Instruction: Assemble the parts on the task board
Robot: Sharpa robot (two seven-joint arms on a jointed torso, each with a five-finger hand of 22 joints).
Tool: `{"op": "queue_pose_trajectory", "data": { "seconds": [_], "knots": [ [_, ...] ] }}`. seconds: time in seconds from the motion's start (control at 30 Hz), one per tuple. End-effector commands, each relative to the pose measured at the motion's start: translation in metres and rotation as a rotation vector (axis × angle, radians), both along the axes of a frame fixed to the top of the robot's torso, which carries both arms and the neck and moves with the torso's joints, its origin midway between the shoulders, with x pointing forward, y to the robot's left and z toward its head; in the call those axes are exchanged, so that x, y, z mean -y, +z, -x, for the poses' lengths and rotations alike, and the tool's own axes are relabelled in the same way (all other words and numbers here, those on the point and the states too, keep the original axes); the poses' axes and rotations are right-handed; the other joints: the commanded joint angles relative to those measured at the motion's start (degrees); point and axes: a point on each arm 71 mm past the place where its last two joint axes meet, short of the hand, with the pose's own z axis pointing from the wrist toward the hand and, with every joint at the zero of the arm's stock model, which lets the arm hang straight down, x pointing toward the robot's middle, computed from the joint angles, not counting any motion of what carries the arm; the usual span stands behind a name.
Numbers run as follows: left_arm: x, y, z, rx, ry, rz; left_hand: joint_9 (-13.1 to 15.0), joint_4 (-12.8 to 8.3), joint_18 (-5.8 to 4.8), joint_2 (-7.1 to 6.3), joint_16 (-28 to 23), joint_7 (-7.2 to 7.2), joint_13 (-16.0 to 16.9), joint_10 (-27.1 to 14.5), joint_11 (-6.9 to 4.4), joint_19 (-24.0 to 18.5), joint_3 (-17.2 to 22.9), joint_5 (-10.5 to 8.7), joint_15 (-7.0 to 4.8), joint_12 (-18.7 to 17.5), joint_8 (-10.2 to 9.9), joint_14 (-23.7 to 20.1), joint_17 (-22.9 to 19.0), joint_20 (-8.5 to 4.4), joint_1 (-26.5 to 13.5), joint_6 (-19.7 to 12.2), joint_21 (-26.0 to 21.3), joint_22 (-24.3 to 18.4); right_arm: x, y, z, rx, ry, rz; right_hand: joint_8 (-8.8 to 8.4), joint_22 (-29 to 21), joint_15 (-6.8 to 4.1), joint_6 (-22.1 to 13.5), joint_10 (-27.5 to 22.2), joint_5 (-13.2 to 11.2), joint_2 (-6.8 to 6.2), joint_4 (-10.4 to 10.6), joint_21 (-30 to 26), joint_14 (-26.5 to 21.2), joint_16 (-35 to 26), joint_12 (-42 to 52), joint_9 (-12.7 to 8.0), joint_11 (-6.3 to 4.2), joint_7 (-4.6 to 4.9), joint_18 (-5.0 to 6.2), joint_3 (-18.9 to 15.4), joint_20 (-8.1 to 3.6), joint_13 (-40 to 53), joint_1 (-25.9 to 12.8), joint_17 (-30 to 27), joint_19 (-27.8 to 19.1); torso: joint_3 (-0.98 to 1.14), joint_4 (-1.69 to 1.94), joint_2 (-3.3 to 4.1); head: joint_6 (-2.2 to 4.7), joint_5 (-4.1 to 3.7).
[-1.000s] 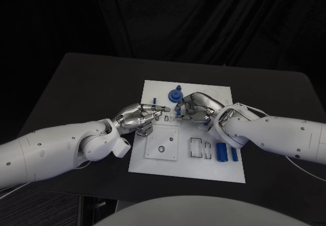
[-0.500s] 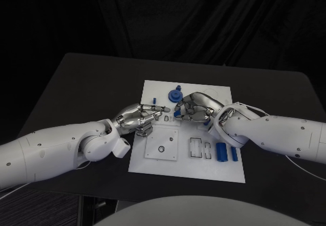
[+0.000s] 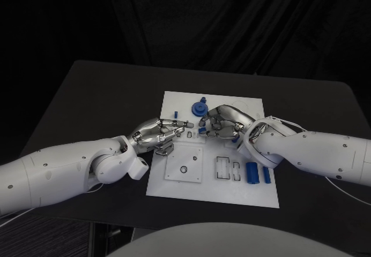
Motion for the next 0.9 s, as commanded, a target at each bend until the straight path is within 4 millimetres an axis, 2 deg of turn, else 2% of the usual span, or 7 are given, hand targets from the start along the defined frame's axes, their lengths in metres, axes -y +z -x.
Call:
{"op": "queue_pose_trajectory", "data": {
  "seconds": [0.03, 0.13, 0.33, 0.43, 0.57, 0.7, 0.9],
  "knots": [
    [0.001, 0.0, 0.001, 0.0, -0.01, 0.018, 0.0, 0.2, -0.2, 0.35, 0.1, 0.12, 14.9, 6.0, 0.1, -0.3, 0.3, 0.36, 0.37, -0.1, 0.1, 6.0, 15.1, -0.17, 0.0, 0.4, -0.4, 5.5, 0.002, -0.01, 0.002, -0.06, -0.011, 0.039, 0.87, 1.3, -0.1, 1.0, 0.0, 1.9, 0.52, -0.6, -0.1, -0.3, 0.3, 0.4, -0.2, -0.13, -0.33, -1.31, 0.2, 0.24, 0.1, 0.9, 1.4, -0.2, -0.04, 0.01, 0.0, -0.01, -0.01],
    [0.001, 0.0, 0.001, -0.001, -0.01, 0.017, 0.0, 0.2, -0.2, 0.35, 0.1, 0.12, 14.9, 6.0, 0.1, -0.3, 0.3, 0.36, 0.37, -0.1, 0.1, 6.0, 15.1, -0.17, 0.0, 0.4, -0.4, 5.5, 0.002, -0.01, 0.002, -0.059, -0.009, 0.038, 1.7, 1.3, -0.28, 1.9, 0.3, 3.7, 0.66, -0.9, 0.0, -0.3, 0.5, 0.6, -0.1, -0.38, -0.65, -1.17, 0.5, 0.23, 0.0, 1.2, 1.4, -0.2, -0.04, 0.03, 0.02, -0.01, -0.05],
    [0.001, 0.0, 0.001, -0.002, -0.009, 0.017, 0.1, 0.2, -0.2, 0.35, 0.1, 0.18, 14.9, 6.0, 0.13, -0.2, 0.3, 0.38, 0.38, -0.1, 0.2, 6.0, 15.1, -0.17, -0.1, 0.8, -0.4, 5.5, 0.002, -0.008, 0.003, -0.044, -0.006, 0.028, 3.43, 1.4, -0.82, 3.5, 2.1, 11.6, 0.39, -1.4, 0.8, 0.3, 1.2, 0.6, -0.2, -0.92, -1.18, -1.02, 1.9, -0.12, -0.3, 1.9, 1.2, -0.1, -0.03, 0.05, 0.0, -0.01, -0.03],
    [0.001, 0.0, 0.002, -0.003, -0.009, 0.017, 0.1, 0.3, -0.19, 0.35, 0.1, 0.24, 14.9, 6.0, 0.15, -0.3, 0.3, 0.37, 0.39, -0.1, 0.3, 6.0, 15.1, -0.17, -0.1, 1.0, -0.4, 5.5, 0.002, -0.007, 0.003, -0.026, -0.005, 0.016, 3.49, 1.4, -0.84, 3.5, 2.1, 11.8, 0.26, -1.3, 0.9, 0.4, 1.2, 0.6, -0.3, -0.93, -1.18, -1.02, 1.9, -0.15, -0.4, 1.7, 1.2, -0.1, -0.03, 0.06, 0.02, -0.01, -0.09],
    [0.0, 0.0, 0.002, -0.002, -0.008, 0.017, 0.1, 0.3, -0.21, 0.34, 0.1, 0.25, 14.9, 6.0, 0.16, -0.2, 0.3, 0.37, 0.4, -0.1, 0.3, 6.0, 15.1, -0.17, -0.1, 1.1, -0.4, 5.5, 0.003, -0.002, 0.005, 0.016, 0.002, -0.013, 2.08, 1.3, -0.57, 1.5, 1.3, 7.2, -0.83, -0.2, 1.0, 0.1, 1.3, 0.5, -1.6, -0.58, -0.71, -1.17, 1.4, -0.02, -1.2, 0.1, 0.8, -0.2, -0.03, 0.03, 0.02, -0.01, -0.02],
    [-0.001, 0.0, 0.002, -0.002, -0.005, 0.016, 0.1, 0.3, -0.19, 0.34, 0.1, 0.26, 14.9, 6.0, 0.17, -0.3, 0.3, 0.37, 0.4, -0.1, 0.3, 6.0, 15.1, -0.17, -0.1, 1.0, -0.4, 5.5, 0.004, 0.008, 0.007, 0.062, 0.009, -0.039, -0.4, 1.2, 0.3, -1.4, -1.7, -2.1, -2.37, 2.4, 0.3, -1.9, 0.9, 0.6, -4.1, 0.28, 0.1, -1.33, -0.8, 0.67, -2.6, -3.0, -0.4, -0.9, -0.06, 0.01, 0.02, -0.01, 0.1],
    [-0.002, 0.0, 0.002, -0.001, 0.0, 0.013, 0.1, 0.3, -0.19, 0.34, 0.1, 0.26, 14.9, 6.0, 0.17, -0.3, 0.3, 0.37, 0.4, -0.1, 0.3, 6.0, 15.1, -0.17, -0.1, 1.0, -0.4, 5.5, 0.006, 0.027, 0.007, 0.11, 0.02, -0.06, -1.61, 1.2, 0.97, -3.6, -5.9, -8.8, -3.37, 4.2, -0.7, -4.5, 0.5, 0.6, -6.3, 0.94, 0.26, -1.3, -2.9, 1.33, -4.2, -6.4, -1.6, -1.8, -0.06, 0.03, 0.0, -0.01, 0.16]
  ]
}}
